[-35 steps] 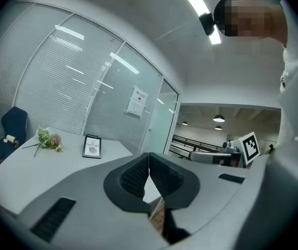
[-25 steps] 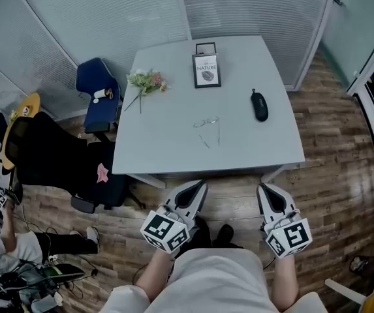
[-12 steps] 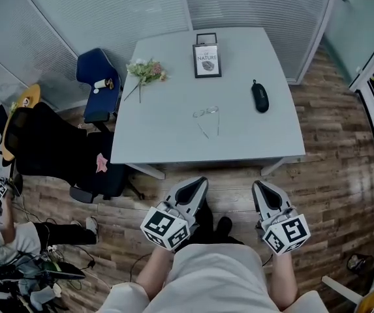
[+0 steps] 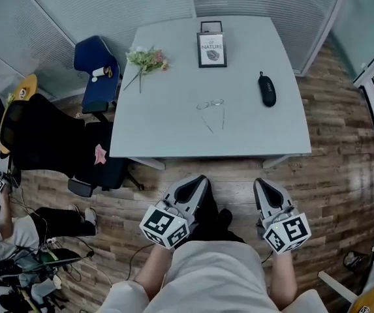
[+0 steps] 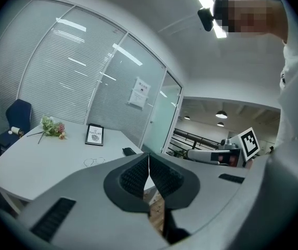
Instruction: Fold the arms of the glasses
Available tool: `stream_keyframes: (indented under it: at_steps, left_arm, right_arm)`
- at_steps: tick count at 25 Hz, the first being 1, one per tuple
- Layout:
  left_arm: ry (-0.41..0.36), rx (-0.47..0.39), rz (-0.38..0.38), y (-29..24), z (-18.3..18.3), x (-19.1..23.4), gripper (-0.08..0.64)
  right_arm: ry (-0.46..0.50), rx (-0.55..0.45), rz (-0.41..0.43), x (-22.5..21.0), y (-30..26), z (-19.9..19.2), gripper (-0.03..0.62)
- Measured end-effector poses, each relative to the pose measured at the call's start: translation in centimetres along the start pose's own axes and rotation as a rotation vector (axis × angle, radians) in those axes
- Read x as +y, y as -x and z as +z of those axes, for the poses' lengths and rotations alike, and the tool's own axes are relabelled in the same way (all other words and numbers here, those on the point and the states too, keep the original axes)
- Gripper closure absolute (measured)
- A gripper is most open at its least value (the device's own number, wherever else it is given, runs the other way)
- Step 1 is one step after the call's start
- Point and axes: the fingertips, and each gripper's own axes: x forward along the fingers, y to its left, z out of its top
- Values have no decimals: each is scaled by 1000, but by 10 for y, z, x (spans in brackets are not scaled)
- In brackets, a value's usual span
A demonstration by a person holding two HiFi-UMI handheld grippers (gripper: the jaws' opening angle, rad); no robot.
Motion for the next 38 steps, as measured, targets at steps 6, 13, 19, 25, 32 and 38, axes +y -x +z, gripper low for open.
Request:
stream_keyframes:
  at_steps: [6, 13, 19, 25, 32, 38]
  left_arm:
    - [30, 9, 12, -13, 3, 37, 540]
    - [75, 33, 12, -43, 7, 83, 540]
    - [93, 29, 23, -67, 21, 128, 540]
    - [83, 9, -3, -91, 46, 159, 540]
    - [83, 9, -25, -104, 54, 180, 540]
    - [99, 23, -18, -110, 53, 193, 540]
  right_arm:
    - [41, 76, 4, -5, -40, -2, 584]
    - [56, 115, 34, -15, -99, 7, 586]
    - [44, 131, 41, -27, -149, 17, 586]
    - [61, 130, 34, -36, -187, 34, 585]
    - [80, 119, 1, -47, -210, 44, 584]
    - [102, 152, -13, -55, -222, 40, 584]
